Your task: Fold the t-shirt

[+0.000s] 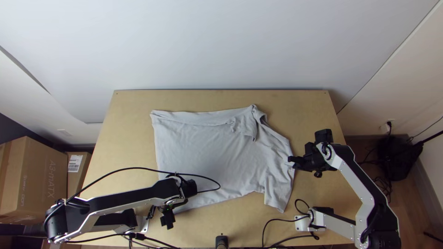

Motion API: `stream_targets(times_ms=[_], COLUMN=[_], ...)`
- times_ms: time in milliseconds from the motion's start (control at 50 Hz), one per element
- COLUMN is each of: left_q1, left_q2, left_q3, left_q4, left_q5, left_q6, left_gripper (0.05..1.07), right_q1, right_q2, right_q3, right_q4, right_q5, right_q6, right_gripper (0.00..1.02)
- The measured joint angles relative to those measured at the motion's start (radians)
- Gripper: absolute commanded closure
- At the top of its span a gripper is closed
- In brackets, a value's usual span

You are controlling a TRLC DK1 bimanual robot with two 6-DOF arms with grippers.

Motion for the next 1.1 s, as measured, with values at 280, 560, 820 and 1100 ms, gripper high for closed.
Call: stream_targets(times_ms=[280, 560, 820, 1100], left_q1=[0.0, 0.2, 0.622, 0.919], left_q2=[0.011, -0.075, -0.212, -0.229], left_q3=[0.004, 0.047, 0.155, 0.275], left_q4=[0.03, 0.06, 0.289, 0.392], left_q5=[0.002, 0.03, 0.037, 0.038], left_q6=[-0.022, -0.017, -0.018, 0.0], left_gripper=[1.05, 1.05, 1.05, 1.05], right_q1=[0.0, -0.014, -0.013, 0.003], right_q2=[-0.009, -0.057, -0.194, -0.166], right_q3=[0.016, 0.056, 0.074, 0.259], right_q4=[-0.034, -0.053, 0.05, 0.136], right_q5=[0.0, 0.004, 0.016, 0.015], right_q6=[0.0, -0.019, -0.03, -0.047], right_gripper=[1.0, 1.0, 1.0, 1.0])
